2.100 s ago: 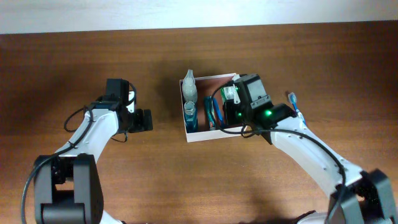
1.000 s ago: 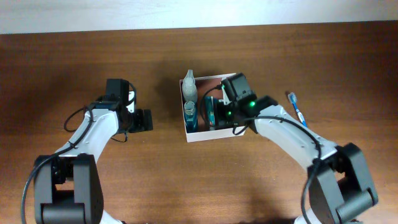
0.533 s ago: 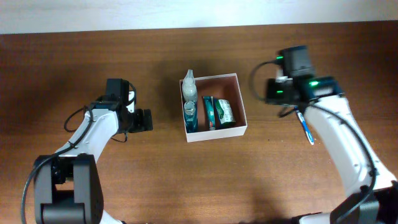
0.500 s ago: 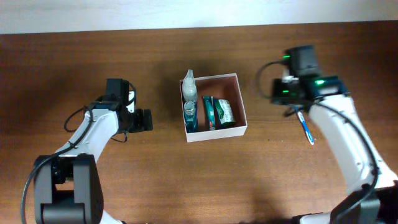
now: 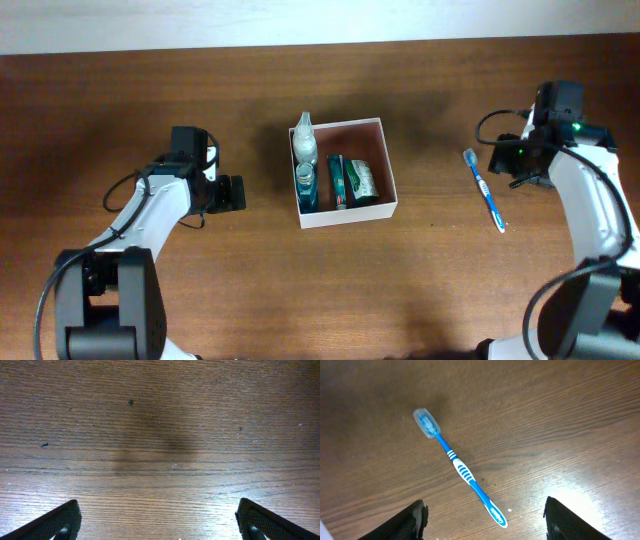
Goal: Pack container
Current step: 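Open the right gripper and move it right to the blue toothbrush, then lower the right gripper and close it on the toothbrush handle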
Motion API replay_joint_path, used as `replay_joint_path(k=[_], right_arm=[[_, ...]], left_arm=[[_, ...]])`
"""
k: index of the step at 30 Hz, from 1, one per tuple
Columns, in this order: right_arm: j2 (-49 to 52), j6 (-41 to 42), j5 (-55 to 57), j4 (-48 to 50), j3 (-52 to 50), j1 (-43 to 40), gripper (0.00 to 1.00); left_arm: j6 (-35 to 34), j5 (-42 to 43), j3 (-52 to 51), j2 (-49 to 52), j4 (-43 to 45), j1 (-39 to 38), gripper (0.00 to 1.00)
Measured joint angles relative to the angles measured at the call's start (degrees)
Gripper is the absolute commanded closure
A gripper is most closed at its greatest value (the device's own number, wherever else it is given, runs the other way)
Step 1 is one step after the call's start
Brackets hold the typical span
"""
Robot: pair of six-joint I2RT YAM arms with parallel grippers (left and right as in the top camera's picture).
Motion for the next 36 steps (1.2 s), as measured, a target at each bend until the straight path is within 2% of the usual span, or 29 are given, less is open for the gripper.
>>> replay_joint_path(k=[14, 23, 33, 36], right_arm=[[12.02, -2.32, -7.72, 2.03, -0.07, -0.11, 0.2], [14.29, -3.78, -9.14, 3.15, -0.57, -0.33, 0.07], [14.25, -4.33, -8.94, 7.45, -5.9, -0.79, 0.07], [14.21, -4.72, -9.01, 7.3, -5.99, -0.79, 0.12]], left_arm=[[0.0, 0.0, 0.0, 0.0, 0.02, 0.0, 0.01], [0.0, 0.0, 0.0, 0.0, 0.02, 0.0, 0.01], [0.0, -0.02, 0.0, 0.0, 0.0, 0.0, 0.01], [0.0, -0.02, 0.0, 0.0, 0.0, 0.0, 0.01]])
